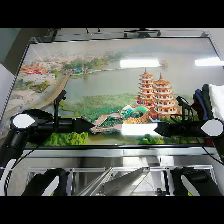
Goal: Fold the shirts.
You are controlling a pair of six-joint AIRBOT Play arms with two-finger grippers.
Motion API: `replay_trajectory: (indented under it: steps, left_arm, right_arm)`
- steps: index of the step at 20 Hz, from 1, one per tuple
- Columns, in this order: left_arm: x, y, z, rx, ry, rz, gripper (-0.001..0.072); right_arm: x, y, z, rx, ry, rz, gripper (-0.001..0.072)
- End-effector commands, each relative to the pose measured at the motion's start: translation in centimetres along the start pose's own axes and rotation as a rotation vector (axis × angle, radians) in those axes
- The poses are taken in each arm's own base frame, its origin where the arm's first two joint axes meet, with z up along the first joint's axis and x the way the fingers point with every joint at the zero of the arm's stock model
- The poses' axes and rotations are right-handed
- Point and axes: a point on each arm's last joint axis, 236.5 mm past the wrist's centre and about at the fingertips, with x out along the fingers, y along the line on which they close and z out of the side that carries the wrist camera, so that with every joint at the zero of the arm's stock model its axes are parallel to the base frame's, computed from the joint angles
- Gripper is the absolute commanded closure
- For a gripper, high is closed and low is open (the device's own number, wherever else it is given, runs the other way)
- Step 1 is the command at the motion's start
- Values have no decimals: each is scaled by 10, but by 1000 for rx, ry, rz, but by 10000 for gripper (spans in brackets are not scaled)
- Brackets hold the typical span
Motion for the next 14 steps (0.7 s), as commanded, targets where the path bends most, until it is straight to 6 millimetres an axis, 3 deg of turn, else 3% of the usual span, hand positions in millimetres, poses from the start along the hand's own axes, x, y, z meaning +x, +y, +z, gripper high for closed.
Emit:
replay_trajectory:
  steps: [1,6,10,13,14]
  left_arm:
    - [0,0,0,1,2,-1,691]
    - [0,1,1,0,-3,2,691]
    - [-4,8,16,-6,-64,27,692]
    - [-38,21,48,16,-161,111,689]
    - [-58,30,58,32,-189,175,446]
  right_arm:
    - [0,0,0,1,1,0,692]
    - [0,0,0,1,1,0,693]
    - [0,0,0,0,1,0,692]
    - [0,0,0,0,1,0,692]
    - [0,0,0,0,1,0,692]
